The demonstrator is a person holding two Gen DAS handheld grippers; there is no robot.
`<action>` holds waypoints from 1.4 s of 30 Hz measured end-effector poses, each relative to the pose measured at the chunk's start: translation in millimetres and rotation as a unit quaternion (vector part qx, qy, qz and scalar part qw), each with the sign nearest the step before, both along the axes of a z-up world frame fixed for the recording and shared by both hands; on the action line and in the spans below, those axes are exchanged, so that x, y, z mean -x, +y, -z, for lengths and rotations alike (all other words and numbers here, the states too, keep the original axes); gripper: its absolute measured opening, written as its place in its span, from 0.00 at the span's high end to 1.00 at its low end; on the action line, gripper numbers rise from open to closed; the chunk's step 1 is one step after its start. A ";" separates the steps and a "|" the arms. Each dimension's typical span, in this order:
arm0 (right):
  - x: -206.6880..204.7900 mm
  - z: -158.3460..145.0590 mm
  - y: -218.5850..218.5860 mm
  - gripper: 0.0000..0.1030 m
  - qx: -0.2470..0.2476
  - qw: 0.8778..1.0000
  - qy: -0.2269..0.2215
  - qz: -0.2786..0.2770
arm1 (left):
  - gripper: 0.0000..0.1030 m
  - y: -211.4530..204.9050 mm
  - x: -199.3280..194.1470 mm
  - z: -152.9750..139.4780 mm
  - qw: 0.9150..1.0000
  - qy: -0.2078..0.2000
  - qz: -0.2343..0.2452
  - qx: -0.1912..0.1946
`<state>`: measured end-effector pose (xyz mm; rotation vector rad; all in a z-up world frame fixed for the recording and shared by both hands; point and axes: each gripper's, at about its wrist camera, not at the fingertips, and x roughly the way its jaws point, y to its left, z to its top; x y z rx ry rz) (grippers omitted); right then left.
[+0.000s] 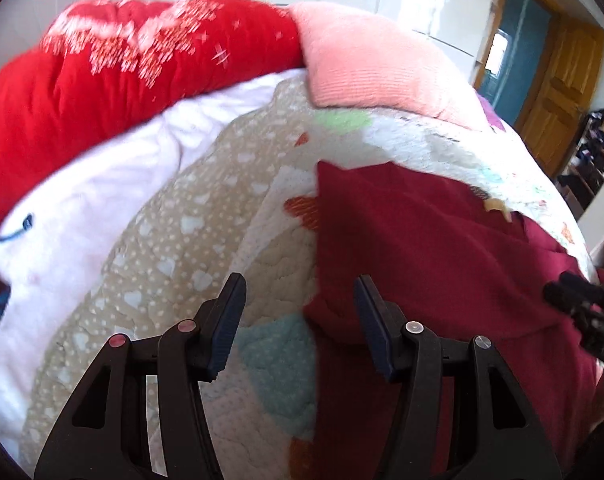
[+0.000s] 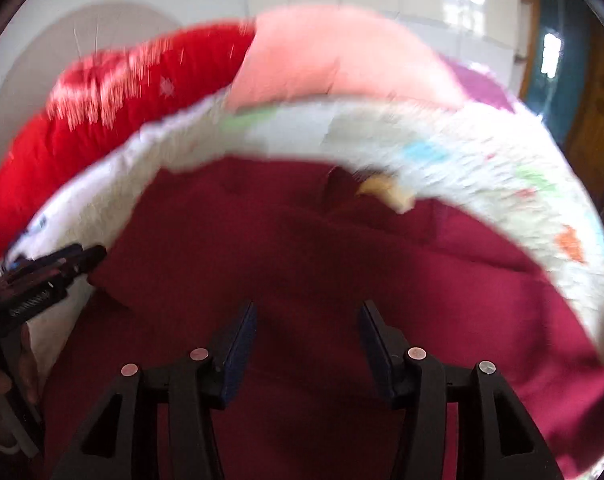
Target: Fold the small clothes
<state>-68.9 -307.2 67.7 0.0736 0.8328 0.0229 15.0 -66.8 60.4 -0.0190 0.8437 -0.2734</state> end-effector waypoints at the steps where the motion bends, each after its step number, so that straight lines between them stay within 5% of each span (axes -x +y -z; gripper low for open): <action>1: 6.3 -4.8 -7.9 0.52 0.009 1.000 -0.007 0.011 | 0.45 -2.2 1.9 -3.6 1.000 0.000 0.005 0.002; 5: 11.0 -4.1 -54.4 0.52 0.065 0.994 0.010 0.086 | 0.45 -16.8 -0.4 -15.7 0.999 0.007 0.023 0.027; 8: 5.0 21.0 -90.3 0.52 0.051 0.989 0.063 0.121 | 0.40 -38.7 -12.4 -0.9 0.997 0.052 0.043 0.024; 10: 10.1 23.0 -96.6 0.52 0.027 0.991 0.052 0.118 | 0.40 -52.3 -17.2 11.5 0.995 0.083 0.056 0.017; 15: 38.4 -9.7 -111.8 0.51 0.065 0.989 0.029 0.130 | 0.40 -65.7 -2.0 7.8 0.997 0.050 0.050 -0.025; 19: 33.0 -11.1 -164.2 0.48 0.175 0.959 0.071 0.212 | 0.40 -61.4 5.8 -0.1 0.998 0.048 0.051 -0.006; 22: 49.4 -1.4 -204.9 0.48 0.199 0.939 0.113 0.257 | 0.40 -58.3 8.8 -3.7 0.997 0.048 0.052 0.002; 27: 138.0 0.9 -237.6 0.48 0.152 0.934 0.100 0.308 | 0.40 -63.9 9.7 -6.0 0.997 0.048 0.054 0.006; 32: 203.5 7.4 -271.7 0.47 0.030 0.938 0.061 0.340 | 0.40 -74.1 15.8 -11.3 0.997 0.051 0.063 0.015; 37: 246.1 7.9 -296.2 0.45 -0.061 0.916 0.007 0.397 | 0.40 -82.6 23.3 -15.7 0.996 0.045 0.074 0.008; 42: 247.5 24.6 -314.0 0.45 -0.123 0.902 0.014 0.414 | 0.40 -87.0 24.1 -17.2 0.996 0.048 0.073 0.010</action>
